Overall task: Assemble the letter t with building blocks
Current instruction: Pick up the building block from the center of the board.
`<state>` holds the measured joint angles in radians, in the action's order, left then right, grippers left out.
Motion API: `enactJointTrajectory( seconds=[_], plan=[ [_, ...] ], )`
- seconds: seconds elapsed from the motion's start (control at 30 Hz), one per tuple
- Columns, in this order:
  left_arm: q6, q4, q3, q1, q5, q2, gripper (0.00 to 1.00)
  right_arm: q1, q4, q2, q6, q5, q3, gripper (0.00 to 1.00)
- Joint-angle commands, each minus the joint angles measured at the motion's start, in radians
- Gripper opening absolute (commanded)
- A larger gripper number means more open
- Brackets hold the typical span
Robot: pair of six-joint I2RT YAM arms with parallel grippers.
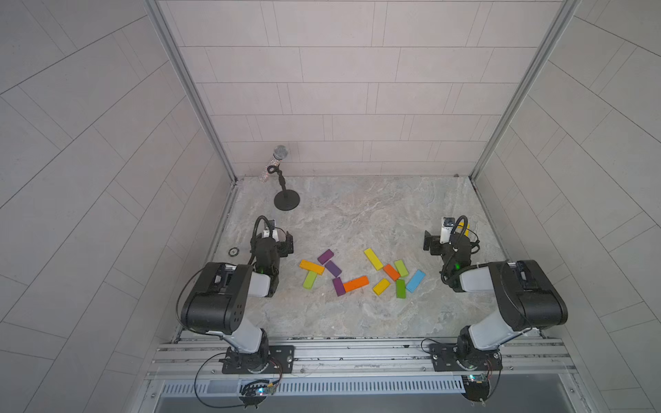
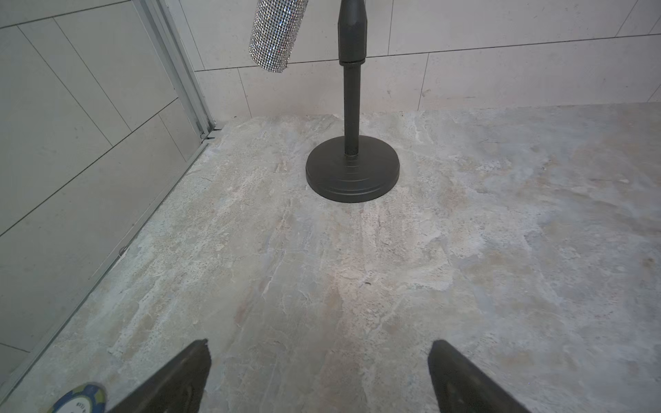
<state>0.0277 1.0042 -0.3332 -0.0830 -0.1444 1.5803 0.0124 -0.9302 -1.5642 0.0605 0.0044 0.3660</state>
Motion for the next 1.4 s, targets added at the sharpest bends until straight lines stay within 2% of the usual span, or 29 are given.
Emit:
enactJointTrajectory(
  seconds=[0.0, 0.7, 0.8, 0.9, 0.97, 1.03, 1.1, 1.17, 1.27, 1.37],
  plan=[
    [0.017, -0.022, -0.032, 0.004, -0.028, 0.003, 1.0, 0.002, -0.005, -0.002, 0.014, -0.005, 0.008, 1.0],
    [0.006, -0.052, -0.044, 0.019, -0.003, -0.006, 1.0, 0.023, 0.023, 0.015, 0.022, -0.046, 0.017, 1.0],
    [0.009, -0.103, -0.045, 0.018, 0.004, -0.07, 0.99, 0.017, 0.203, 0.123, 0.019, -0.034, 0.071, 1.0],
    [0.032, -0.179, -0.015, -0.014, -0.027, -0.227, 0.96, -0.022, 0.523, 0.233, 0.006, 0.007, 0.195, 1.0],
    [0.048, -0.343, -0.035, -0.075, -0.093, -0.39, 0.95, -0.087, 0.77, 0.254, 0.001, 0.061, 0.336, 1.0],
    [0.009, -0.549, -0.103, -0.12, -0.132, -0.497, 0.93, -0.153, 0.939, 0.242, -0.003, 0.075, 0.456, 1.0],
    [-0.049, -0.824, -0.219, -0.148, -0.118, -0.544, 0.87, -0.219, 1.125, 0.222, 0.044, 0.082, 0.591, 1.0],
    [-0.12, -1.12, -0.377, -0.177, -0.128, -0.526, 0.86, -0.287, 1.324, 0.202, 0.125, 0.073, 0.733, 1.0],
    [-0.163, -1.458, -0.56, -0.208, -0.063, -0.437, 0.81, -0.378, 1.561, 0.173, 0.231, 0.02, 0.897, 1.0],
    [-0.176, -1.683, -0.695, -0.254, -0.027, -0.348, 0.76, -0.464, 1.7, 0.187, 0.294, 0.004, 0.954, 1.0]
  ],
)
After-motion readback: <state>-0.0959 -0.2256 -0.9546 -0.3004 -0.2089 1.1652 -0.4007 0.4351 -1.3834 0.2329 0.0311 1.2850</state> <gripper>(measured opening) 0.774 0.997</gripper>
